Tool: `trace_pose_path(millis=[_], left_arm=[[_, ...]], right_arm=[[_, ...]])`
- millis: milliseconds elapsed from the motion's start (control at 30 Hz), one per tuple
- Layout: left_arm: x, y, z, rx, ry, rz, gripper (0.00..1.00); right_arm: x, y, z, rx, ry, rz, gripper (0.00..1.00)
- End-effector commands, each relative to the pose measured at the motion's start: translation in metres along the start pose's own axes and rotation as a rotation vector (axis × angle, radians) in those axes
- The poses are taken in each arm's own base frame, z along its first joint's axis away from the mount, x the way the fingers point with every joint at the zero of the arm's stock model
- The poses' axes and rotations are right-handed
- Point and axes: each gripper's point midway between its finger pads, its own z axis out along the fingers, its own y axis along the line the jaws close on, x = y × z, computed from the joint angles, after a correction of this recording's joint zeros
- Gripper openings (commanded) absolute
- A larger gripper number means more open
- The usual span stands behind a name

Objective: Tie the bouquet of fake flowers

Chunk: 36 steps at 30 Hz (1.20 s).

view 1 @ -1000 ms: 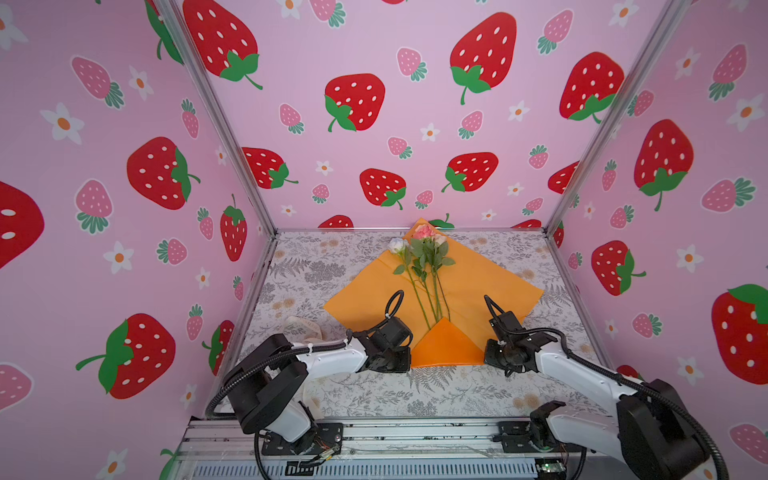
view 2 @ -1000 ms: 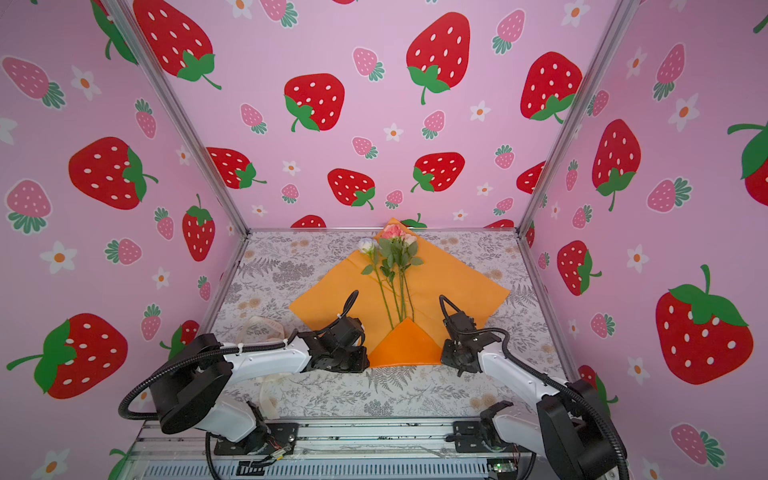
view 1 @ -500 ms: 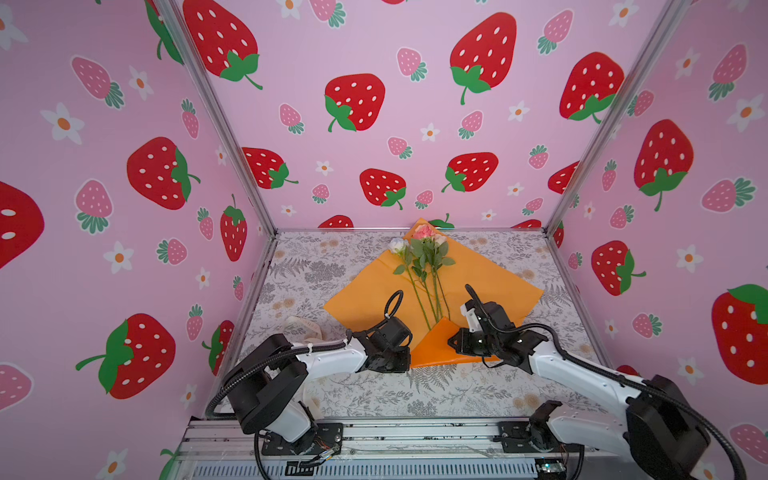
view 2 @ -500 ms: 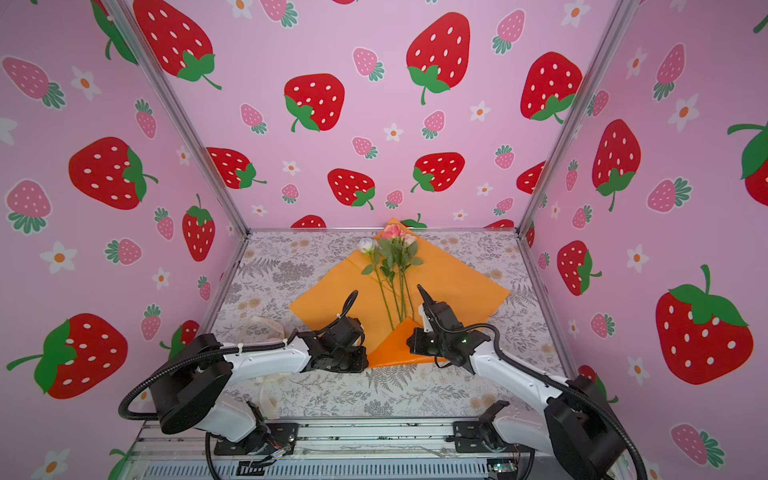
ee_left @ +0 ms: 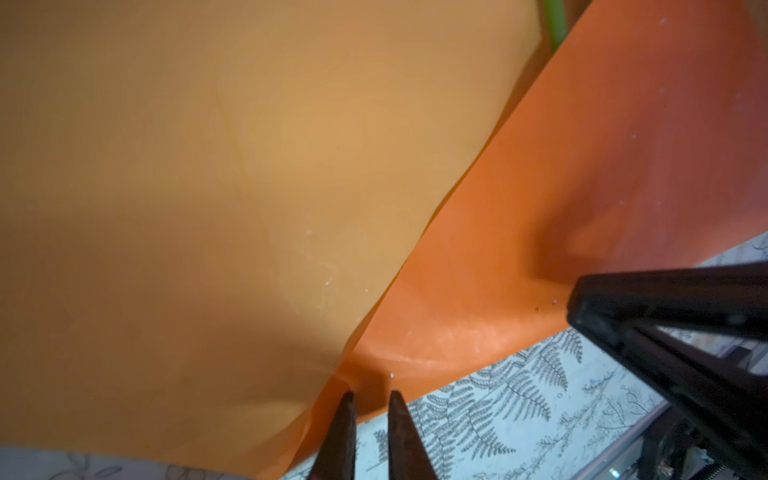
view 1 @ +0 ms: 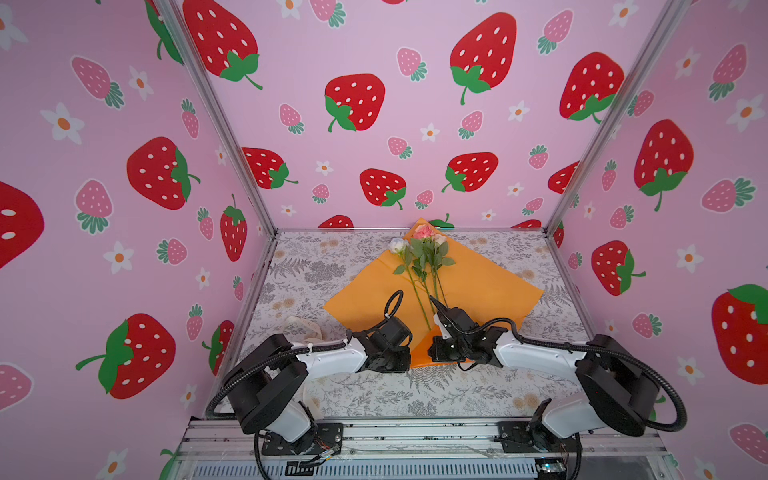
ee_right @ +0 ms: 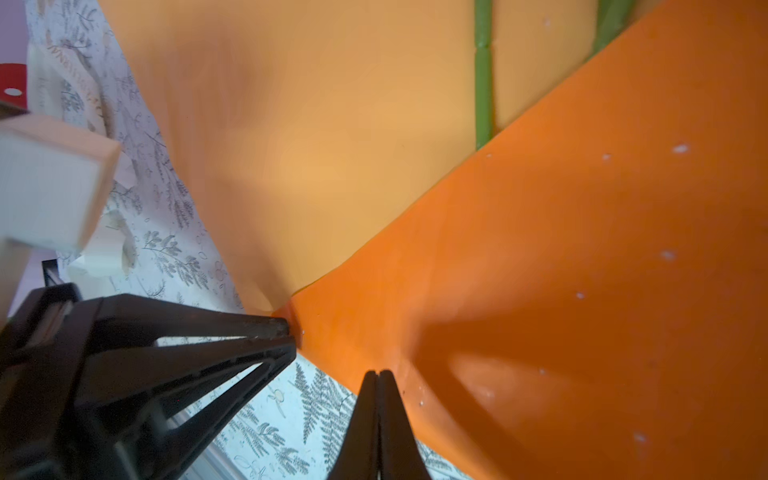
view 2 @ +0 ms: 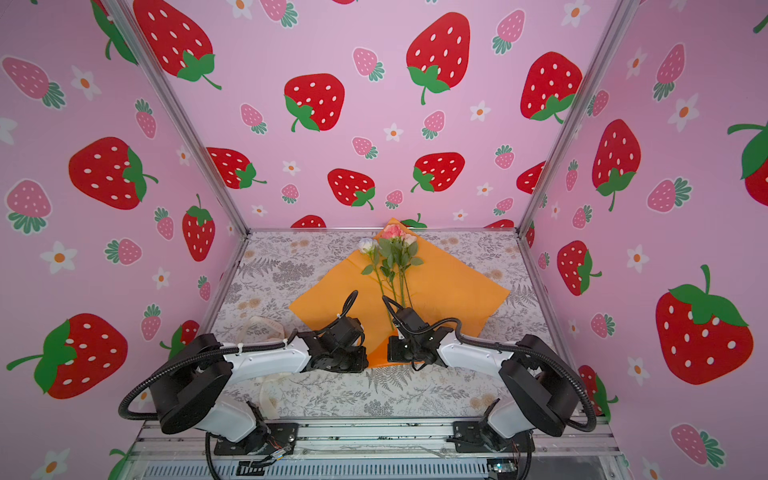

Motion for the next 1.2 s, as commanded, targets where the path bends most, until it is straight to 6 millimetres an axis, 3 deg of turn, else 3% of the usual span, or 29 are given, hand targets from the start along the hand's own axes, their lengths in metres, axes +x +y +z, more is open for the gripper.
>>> trace_pose_path(millis=[0,200,333,433,500,633,900,1167], left_arm=[[0.019,0.033,0.006,-0.129,0.064,-0.029,0.18],[0.014,0.027,-0.002,-0.113,0.040,-0.032,0.20],[-0.004,0.013,-0.029,-0.078,-0.045,-0.013,0.21],[-0.019,0.015,-0.052,-0.068,-0.106,-0.037,0.26],[-0.026,0.026,-0.062,-0.056,-0.132,-0.090,0.40],[-0.031,0.065,-0.071,-0.010,-0.138,-0.275,0.56],[-0.046,0.117,-0.081,0.084,-0.222,-0.528,0.68],[-0.070,0.137,-0.074,0.110,-0.276,-0.610,0.69]], right_arm=[[0.003,-0.009,0.008,0.053,0.022,0.006,0.06],[0.015,-0.032,0.015,0.151,0.068,0.024,0.06],[0.022,-0.043,0.016,0.197,0.089,0.033,0.05],[0.024,-0.044,0.016,0.189,0.089,0.036,0.05],[0.025,-0.043,0.017,0.180,0.092,0.038,0.05],[0.025,-0.039,0.020,0.161,0.096,0.038,0.05],[0.023,-0.038,0.018,0.154,0.090,0.034,0.05],[0.023,-0.037,0.019,0.148,0.089,0.031,0.05]])
